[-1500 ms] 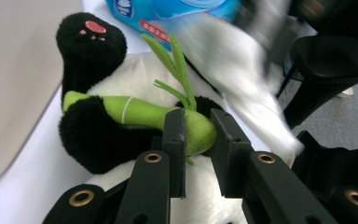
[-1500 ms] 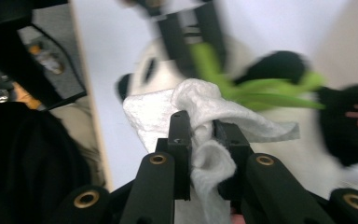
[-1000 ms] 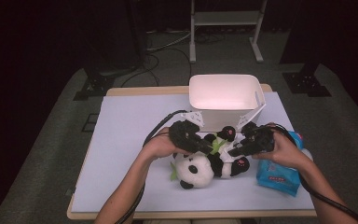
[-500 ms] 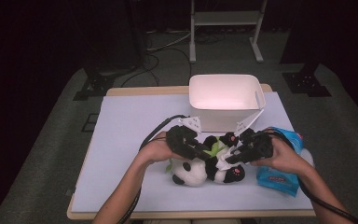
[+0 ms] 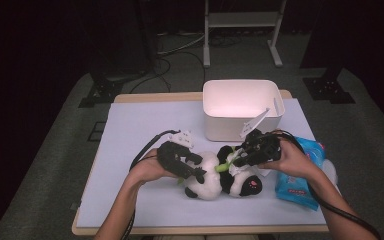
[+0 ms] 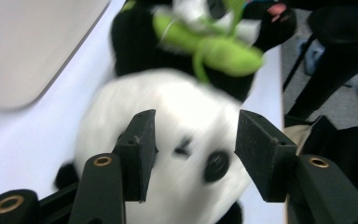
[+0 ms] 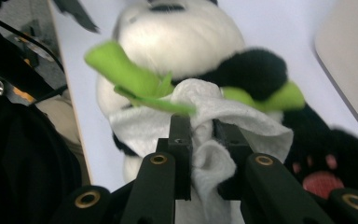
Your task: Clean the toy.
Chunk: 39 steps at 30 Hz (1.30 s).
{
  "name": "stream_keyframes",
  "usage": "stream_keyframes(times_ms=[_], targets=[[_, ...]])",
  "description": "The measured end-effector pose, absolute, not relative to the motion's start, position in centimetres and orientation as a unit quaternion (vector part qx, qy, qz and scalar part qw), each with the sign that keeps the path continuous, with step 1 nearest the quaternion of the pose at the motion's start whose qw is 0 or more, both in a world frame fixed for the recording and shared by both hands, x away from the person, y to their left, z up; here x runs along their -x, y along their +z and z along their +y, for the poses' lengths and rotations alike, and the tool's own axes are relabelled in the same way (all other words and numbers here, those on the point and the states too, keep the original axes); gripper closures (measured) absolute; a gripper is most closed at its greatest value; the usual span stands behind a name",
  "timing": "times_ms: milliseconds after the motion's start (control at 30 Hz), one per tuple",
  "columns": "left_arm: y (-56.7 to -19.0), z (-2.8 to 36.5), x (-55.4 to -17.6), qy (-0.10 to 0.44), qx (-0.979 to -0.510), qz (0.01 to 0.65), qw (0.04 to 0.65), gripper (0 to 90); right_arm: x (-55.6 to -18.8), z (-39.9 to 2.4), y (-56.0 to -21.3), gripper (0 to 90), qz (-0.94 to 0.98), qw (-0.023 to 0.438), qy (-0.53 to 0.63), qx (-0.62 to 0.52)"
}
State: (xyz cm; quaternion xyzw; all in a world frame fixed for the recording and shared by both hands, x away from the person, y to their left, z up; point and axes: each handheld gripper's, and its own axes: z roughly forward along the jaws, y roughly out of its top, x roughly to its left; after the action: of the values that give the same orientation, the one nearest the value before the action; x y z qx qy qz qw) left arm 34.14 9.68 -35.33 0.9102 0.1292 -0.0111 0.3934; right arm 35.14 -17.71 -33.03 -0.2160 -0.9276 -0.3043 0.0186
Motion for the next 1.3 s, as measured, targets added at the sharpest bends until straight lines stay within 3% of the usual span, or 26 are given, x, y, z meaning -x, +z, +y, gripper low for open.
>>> stream_keyframes(times_ms=[300, 967, 1300], targets=[[-36.2, 10.4, -34.0, -0.006, -0.907, 0.132, 0.4, 46.1, -35.4, -16.0, -32.5, 78.3, -0.933, 0.018, -0.294, 0.205], [-37.2, 11.0, -34.2, -0.006, -0.906, 0.152, 0.395, 46.6, -33.2, -23.2, -35.7, 78.2, -0.912, 0.034, -0.309, 0.267], [-37.5, 11.0, -34.4, -0.004, -0.905, 0.155, 0.397, 47.7, -32.8, -21.3, -34.6, 78.1, -0.917, 0.035, -0.318, 0.238]])
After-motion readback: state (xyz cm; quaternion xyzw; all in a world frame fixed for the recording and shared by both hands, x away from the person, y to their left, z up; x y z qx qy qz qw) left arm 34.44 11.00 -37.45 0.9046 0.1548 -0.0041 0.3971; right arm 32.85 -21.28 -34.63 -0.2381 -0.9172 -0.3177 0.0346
